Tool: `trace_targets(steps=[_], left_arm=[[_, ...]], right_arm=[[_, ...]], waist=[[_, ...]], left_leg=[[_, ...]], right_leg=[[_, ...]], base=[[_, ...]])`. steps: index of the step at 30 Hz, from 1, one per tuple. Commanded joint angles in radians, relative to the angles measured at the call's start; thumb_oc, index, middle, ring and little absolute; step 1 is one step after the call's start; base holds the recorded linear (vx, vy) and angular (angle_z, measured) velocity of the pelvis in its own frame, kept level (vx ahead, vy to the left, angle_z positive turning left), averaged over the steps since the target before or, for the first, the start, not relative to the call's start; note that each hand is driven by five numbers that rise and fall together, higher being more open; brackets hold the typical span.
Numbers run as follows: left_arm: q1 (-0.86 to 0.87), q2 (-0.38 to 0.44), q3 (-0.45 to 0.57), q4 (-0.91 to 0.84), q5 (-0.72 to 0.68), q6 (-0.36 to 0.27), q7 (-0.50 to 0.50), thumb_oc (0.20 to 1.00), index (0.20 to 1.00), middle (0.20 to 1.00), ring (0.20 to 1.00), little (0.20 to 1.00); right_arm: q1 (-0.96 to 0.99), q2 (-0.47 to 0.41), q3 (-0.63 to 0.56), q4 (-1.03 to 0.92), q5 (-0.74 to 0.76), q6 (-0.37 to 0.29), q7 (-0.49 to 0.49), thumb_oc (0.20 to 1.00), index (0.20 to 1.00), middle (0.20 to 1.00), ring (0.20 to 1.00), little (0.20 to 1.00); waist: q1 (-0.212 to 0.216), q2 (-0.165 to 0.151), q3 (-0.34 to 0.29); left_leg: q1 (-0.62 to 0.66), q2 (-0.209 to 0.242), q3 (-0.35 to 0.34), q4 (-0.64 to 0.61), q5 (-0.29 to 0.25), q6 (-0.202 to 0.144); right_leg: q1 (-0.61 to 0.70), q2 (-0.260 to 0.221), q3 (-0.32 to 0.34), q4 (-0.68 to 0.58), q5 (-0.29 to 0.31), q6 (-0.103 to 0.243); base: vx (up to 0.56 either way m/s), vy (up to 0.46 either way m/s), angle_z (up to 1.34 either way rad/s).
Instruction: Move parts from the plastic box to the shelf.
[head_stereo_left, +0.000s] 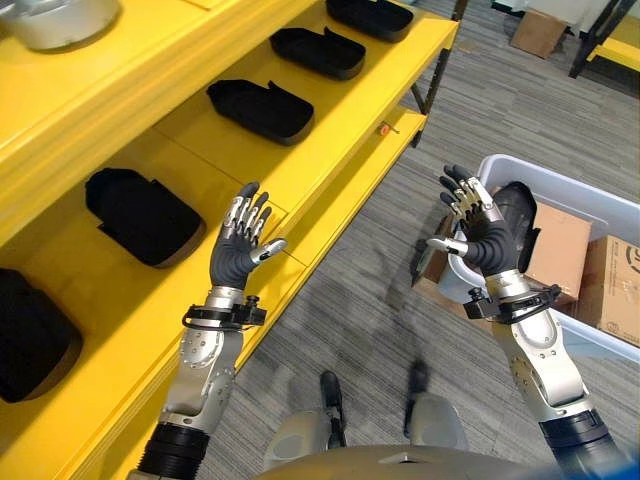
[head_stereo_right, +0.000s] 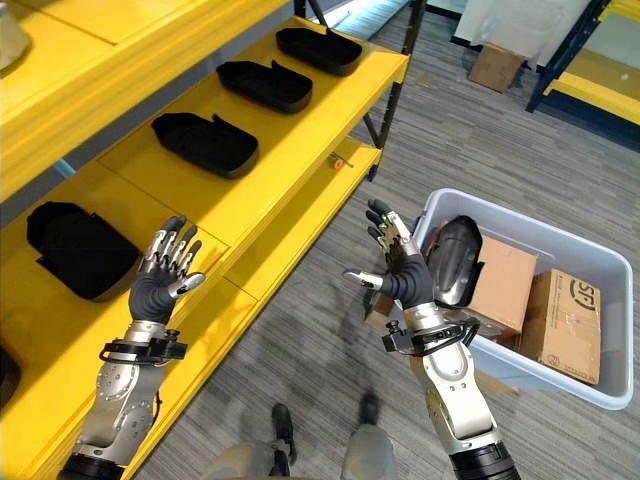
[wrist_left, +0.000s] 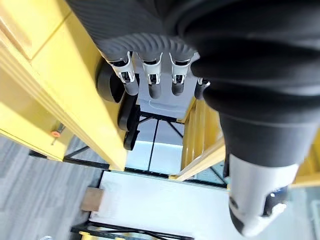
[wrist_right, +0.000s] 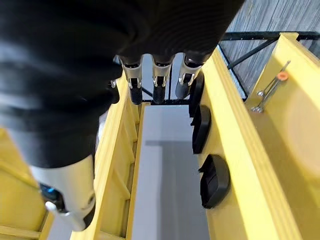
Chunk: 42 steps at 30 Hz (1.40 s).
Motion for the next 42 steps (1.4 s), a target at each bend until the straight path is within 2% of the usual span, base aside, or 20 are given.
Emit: trace_targets(steps=[1,4,6,9,10,11,14,16,17,19,20,21,22,24,30,35,36,37,39,42], left_arm=[[0.036,0.018,0.04,-0.06,0.039,-0.05,0.007,1.0,1.0,1.0,1.0,1.0],[0.017,-0.007,0.021,-0.048,0.017,-0.052,0.011,1.0,1.0,1.0,1.0,1.0],[-0.008,-0.018,0.008,-0.034,0.008,-0.051,0.009,1.0,1.0,1.0,1.0,1.0],[-0.016,-0.035,0.002,-0.019,0.009,-0.051,0.023,1.0,1.0,1.0,1.0,1.0],[-0.022,-0.048,-0.004,0.003,0.008,-0.044,0.035,1.0,1.0,1.0,1.0,1.0],[-0.02,-0.05,-0.004,0.003,0.011,-0.041,0.034,1.0,1.0,1.0,1.0,1.0],[-0.031,-0.062,-0.021,0.008,0.012,-0.027,0.043,1.0,1.0,1.0,1.0,1.0],[-0.035,-0.066,-0.022,0.019,0.014,-0.028,0.043,1.0,1.0,1.0,1.0,1.0],[-0.047,-0.067,-0.026,0.029,0.029,-0.034,0.057,1.0,1.0,1.0,1.0,1.0],[-0.057,-0.067,-0.027,0.033,0.03,-0.038,0.06,1.0,1.0,1.0,1.0,1.0],[-0.067,-0.073,-0.029,0.038,0.034,-0.045,0.066,1.0,1.0,1.0,1.0,1.0],[-0.063,-0.079,-0.03,0.041,0.023,-0.044,0.06,1.0,1.0,1.0,1.0,1.0],[-0.063,-0.081,-0.031,0.05,0.028,-0.046,0.061,1.0,1.0,1.0,1.0,1.0],[-0.065,-0.075,-0.03,0.048,0.029,-0.047,0.061,1.0,1.0,1.0,1.0,1.0],[-0.087,-0.025,-0.004,0.049,0.03,-0.056,0.103,1.0,1.0,1.0,1.0,1.0],[-0.13,-0.006,-0.029,0.051,0.068,-0.058,0.133,1.0,1.0,1.0,1.0,1.0],[-0.158,0.003,-0.049,0.053,0.086,-0.055,0.148,1.0,1.0,1.0,1.0,1.0],[-0.18,0.01,-0.068,0.053,0.102,-0.052,0.154,1.0,1.0,1.0,1.0,1.0],[-0.206,0.018,-0.109,0.065,0.144,-0.039,0.166,1.0,1.0,1.0,1.0,1.0],[-0.248,-0.007,-0.159,0.094,0.165,-0.033,0.179,1.0,1.0,1.0,1.0,1.0]], right_arm=[[-0.041,0.008,-0.021,-0.056,-0.014,-0.032,-0.021,1.0,1.0,1.0,1.0,1.0],[-0.037,-0.012,-0.045,-0.048,-0.012,-0.043,-0.037,1.0,1.0,1.0,1.0,1.0],[-0.04,-0.039,-0.054,-0.053,0.01,-0.06,-0.05,1.0,1.0,1.0,1.0,1.0],[-0.061,-0.056,-0.049,-0.04,0.009,-0.07,-0.068,1.0,1.0,1.0,1.0,1.0],[-0.07,-0.059,-0.042,-0.031,0.017,-0.076,-0.075,1.0,1.0,1.0,1.0,1.0],[-0.064,-0.062,-0.047,-0.031,0.022,-0.079,-0.073,1.0,1.0,1.0,1.0,1.0],[-0.057,-0.064,-0.065,-0.008,0.012,-0.073,-0.091,1.0,1.0,1.0,1.0,1.0],[-0.054,-0.067,-0.077,-0.012,0.006,-0.073,-0.092,1.0,1.0,1.0,1.0,1.0],[-0.069,-0.067,-0.073,0.017,-0.012,-0.076,-0.104,1.0,1.0,1.0,1.0,1.0],[-0.079,-0.067,-0.075,0.025,-0.019,-0.078,-0.109,1.0,1.0,1.0,1.0,1.0],[-0.098,-0.064,-0.077,0.034,-0.031,-0.083,-0.118,1.0,1.0,1.0,1.0,1.0],[-0.094,-0.059,-0.075,0.031,-0.028,-0.081,-0.113,1.0,1.0,1.0,1.0,1.0],[-0.089,-0.046,-0.074,0.03,-0.035,-0.078,-0.105,1.0,1.0,1.0,1.0,1.0],[-0.091,-0.036,-0.072,0.03,-0.031,-0.076,-0.11,1.0,1.0,1.0,1.0,1.0],[-0.138,0.002,0.003,0.045,-0.053,-0.038,-0.101,1.0,1.0,1.0,1.0,1.0],[-0.175,0.014,0.032,0.056,-0.061,-0.027,-0.11,1.0,1.0,1.0,1.0,1.0],[-0.199,0.022,0.047,0.054,-0.063,-0.025,-0.114,1.0,1.0,1.0,1.0,1.0],[-0.208,0.021,0.054,0.051,-0.061,-0.024,-0.114,1.0,1.0,1.0,1.0,1.0],[-0.189,0.014,0.056,0.019,-0.047,-0.027,-0.107,1.0,1.0,1.0,1.0,1.0],[-0.161,-0.003,0.043,-0.005,-0.033,-0.035,-0.118,1.0,1.0,1.0,1.0,1.0]], waist=[[0.007,-0.067,-0.059],[-0.015,-0.06,-0.06],[-0.048,-0.037,-0.069],[-0.054,-0.028,-0.061],[-0.047,-0.037,-0.039],[-0.049,-0.043,-0.033],[-0.018,-0.075,-0.004],[-0.012,-0.079,-0.006],[0.017,-0.073,0.004],[0.026,-0.067,0.004],[0.036,-0.053,0.003],[0.032,-0.049,-0.002],[0.029,-0.029,-0.014],[0.026,-0.03,-0.018],[0.025,-0.065,-0.029],[0.019,-0.08,-0.023],[0.029,-0.085,-0.012],[0.038,-0.097,-0.011],[0.015,-0.129,0.0],[-0.015,-0.123,0.019]], left_leg=[[0.093,0.041,-0.028,-0.041,-0.06,-0.059],[0.107,0.12,-0.037,-0.05,-0.028,-0.113],[0.091,0.221,-0.041,-0.038,0.013,-0.165],[0.066,0.268,-0.044,0.053,0.048,-0.18],[0.038,0.29,-0.091,0.191,0.113,-0.175],[0.019,0.287,-0.1,0.254,0.113,-0.163],[-0.115,0.14,-0.177,0.26,0.028,-0.111],[-0.152,0.139,-0.18,0.156,0.08,-0.125],[-0.205,0.112,-0.254,0.062,0.16,-0.147],[-0.207,0.104,-0.295,0.015,0.186,-0.161],[-0.203,0.1,-0.378,-0.027,0.206,-0.185],[-0.166,0.102,-0.382,-0.037,0.169,-0.172],[-0.137,0.114,-0.364,-0.06,0.168,-0.179],[-0.12,0.112,-0.347,-0.061,0.156,-0.17],[-0.058,0.077,-0.178,-0.061,0.083,-0.094],[-0.046,0.055,-0.108,-0.057,0.054,-0.074],[-0.043,0.064,-0.072,-0.056,0.045,-0.073],[-0.032,0.081,-0.027,-0.056,0.035,-0.084],[-0.017,0.12,0.003,-0.059,0.048,-0.107],[-0.048,0.168,0.0,-0.061,0.077,-0.139]], right_leg=[[-0.021,0.04,0.003,0.0,0.115,0.007],[-0.027,0.09,0.009,0.058,0.063,-0.013],[-0.004,0.176,-0.01,0.043,-0.003,-0.053],[0.018,0.246,0.013,0.013,-0.032,-0.089],[0.05,0.295,0.046,0.004,-0.055,-0.13],[0.062,0.305,0.056,0.0,-0.066,-0.145],[0.105,0.3,0.089,-0.024,-0.082,-0.148],[0.11,0.304,0.106,-0.036,-0.074,-0.137],[0.13,0.317,0.141,-0.047,-0.072,-0.131],[0.134,0.325,0.163,-0.053,-0.071,-0.127],[0.153,0.329,0.217,-0.059,-0.084,-0.118],[0.165,0.325,0.249,-0.061,-0.096,-0.113],[0.162,0.316,0.272,-0.062,-0.092,-0.105],[0.158,0.305,0.282,-0.062,-0.088,-0.1],[0.093,0.21,0.363,-0.042,-0.025,-0.02],[0.055,0.17,0.366,-0.043,0.036,0.02],[0.037,0.151,0.299,-0.029,0.048,0.027],[0.047,0.106,0.156,-0.038,0.095,0.022],[0.017,0.119,0.159,-0.057,0.105,0.018],[-0.013,0.154,0.141,-0.065,0.062,-0.002]], base=[[0.15,-0.346,-0.37],[0.1,-0.397,-0.02],[0.11,-0.554,0.0],[0.08,-0.387,0.0],[0.14,-0.39,-0.52],[0.16,-0.343,-0.8],[0.11,-0.052,-0.46],[0.17,0.087,-0.22],[0.12,0.095,-0.34],[0.2,0.17,-0.82],[0.28,0.278,-1.33],[0.28,0.452,-1.75],[0.19,0.406,-1.63],[0.13,0.319,-1.63],[0.06,0.26,-0.9],[0.0,0.15,-0.56],[-0.03,0.053,-1.11],[-0.02,-0.03,-1.68],[0.07,-0.182,-1.39],[0.02,-0.209,-0.14]])
